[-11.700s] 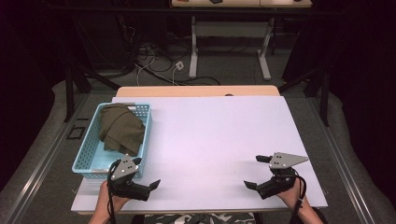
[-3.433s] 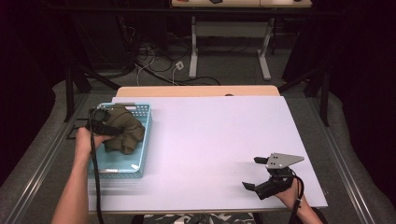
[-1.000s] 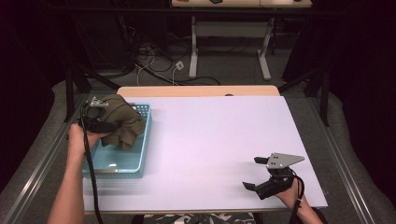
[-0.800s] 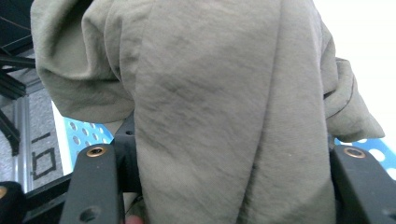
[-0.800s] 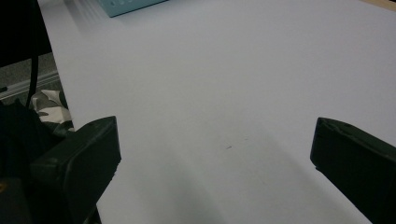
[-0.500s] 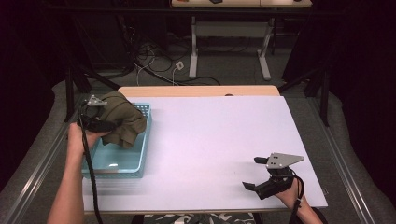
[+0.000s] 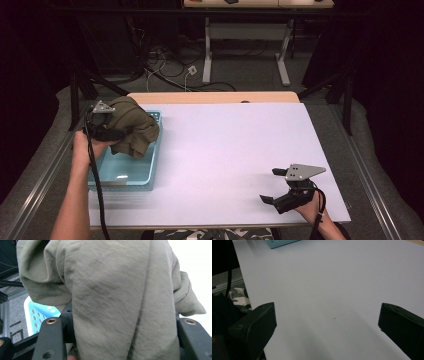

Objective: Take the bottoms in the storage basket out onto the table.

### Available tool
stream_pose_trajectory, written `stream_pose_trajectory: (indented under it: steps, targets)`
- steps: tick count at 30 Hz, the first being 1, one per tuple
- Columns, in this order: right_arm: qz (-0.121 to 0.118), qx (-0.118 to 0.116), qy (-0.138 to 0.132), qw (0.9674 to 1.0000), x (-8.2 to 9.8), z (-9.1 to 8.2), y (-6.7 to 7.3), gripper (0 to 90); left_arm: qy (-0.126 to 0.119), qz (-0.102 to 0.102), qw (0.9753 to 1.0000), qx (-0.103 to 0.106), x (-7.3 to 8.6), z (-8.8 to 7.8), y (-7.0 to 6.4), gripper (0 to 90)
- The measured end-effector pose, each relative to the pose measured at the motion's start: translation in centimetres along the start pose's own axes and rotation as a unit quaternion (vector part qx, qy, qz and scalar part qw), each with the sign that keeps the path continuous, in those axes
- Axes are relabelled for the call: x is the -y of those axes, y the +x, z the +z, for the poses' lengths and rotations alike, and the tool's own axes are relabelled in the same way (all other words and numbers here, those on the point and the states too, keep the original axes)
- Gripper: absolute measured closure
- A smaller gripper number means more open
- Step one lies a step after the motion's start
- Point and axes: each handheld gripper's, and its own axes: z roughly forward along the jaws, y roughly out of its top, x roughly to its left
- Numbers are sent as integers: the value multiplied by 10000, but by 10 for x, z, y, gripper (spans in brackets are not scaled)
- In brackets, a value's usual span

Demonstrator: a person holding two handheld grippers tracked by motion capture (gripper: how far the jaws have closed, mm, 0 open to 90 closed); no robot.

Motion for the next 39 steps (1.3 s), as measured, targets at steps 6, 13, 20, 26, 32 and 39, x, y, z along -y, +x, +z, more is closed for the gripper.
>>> stream_pose_trajectory:
  steps: [6,13,20,26,32,39]
  targets:
    - [0,-1,1,10000,0,0,0,16,-29,38,10000,32,-2,-2,-3,380]
    - [0,2,1,10000,0,0,0,17,-113,97,9999,80,-5,-5,-8,380]
    - [0,2,8,10000,0,0,0,17,-161,166,9996,181,-8,-8,-11,380]
    - [4,1,-2,10000,0,0,0,17,-208,207,9994,204,-9,-9,-14,380]
    - [-4,10,1,10000,0,0,0,18,-230,260,9991,251,-11,-11,-18,380]
    - [-4,17,5,10000,0,0,0,18,-323,315,9984,330,-14,-16,-22,380]
